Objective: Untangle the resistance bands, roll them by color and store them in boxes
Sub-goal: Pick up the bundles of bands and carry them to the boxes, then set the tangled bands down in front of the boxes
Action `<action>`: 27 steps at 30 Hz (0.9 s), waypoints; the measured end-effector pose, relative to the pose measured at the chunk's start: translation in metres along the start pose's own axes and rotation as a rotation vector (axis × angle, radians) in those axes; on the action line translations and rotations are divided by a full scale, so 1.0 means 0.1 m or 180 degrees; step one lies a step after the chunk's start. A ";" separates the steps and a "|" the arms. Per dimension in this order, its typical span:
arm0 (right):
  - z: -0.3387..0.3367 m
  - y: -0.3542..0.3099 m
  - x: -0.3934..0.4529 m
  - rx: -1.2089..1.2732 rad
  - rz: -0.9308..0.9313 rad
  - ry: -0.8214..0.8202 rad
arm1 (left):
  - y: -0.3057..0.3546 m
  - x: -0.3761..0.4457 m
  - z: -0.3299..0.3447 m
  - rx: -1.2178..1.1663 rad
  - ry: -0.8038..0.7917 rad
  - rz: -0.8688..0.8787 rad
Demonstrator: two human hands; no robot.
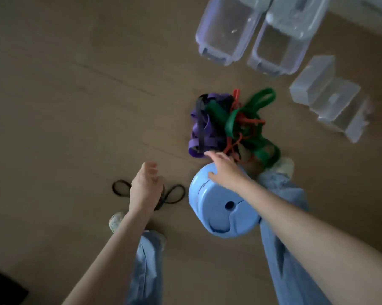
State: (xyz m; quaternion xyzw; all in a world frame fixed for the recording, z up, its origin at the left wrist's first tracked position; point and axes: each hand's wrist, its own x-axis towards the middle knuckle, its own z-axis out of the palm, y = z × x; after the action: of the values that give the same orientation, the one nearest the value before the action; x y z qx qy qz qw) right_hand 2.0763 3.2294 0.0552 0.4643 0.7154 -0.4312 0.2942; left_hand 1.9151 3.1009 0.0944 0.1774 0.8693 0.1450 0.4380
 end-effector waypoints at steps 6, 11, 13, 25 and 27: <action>1.67 -0.59 0.79 -0.0164 -0.0306 -0.0707 | -1.37 0.48 0.40 -0.0083 0.0005 -0.0621; 2.77 -0.61 1.50 -0.0978 -0.0631 -0.0939 | -2.36 0.87 0.82 -0.0401 0.0454 -0.1118; 3.12 -0.60 1.67 -0.1425 -0.0647 -0.0497 | -2.68 0.94 0.96 -0.0590 0.0384 -0.1234; 0.91 -0.51 0.61 0.2146 -0.0293 -0.0068 | -0.90 0.64 0.59 -0.2748 -0.0847 -0.1242; 0.25 -0.31 0.40 0.2081 -0.0383 0.0152 | -0.21 0.58 0.56 -0.2890 -0.0833 -0.0950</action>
State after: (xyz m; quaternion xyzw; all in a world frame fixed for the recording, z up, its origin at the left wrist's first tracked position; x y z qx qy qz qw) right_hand 2.0322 3.2174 0.0215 0.5011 0.5721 -0.6435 0.0868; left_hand 1.9249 3.1126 0.0123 -0.1411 0.6720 0.4212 0.5926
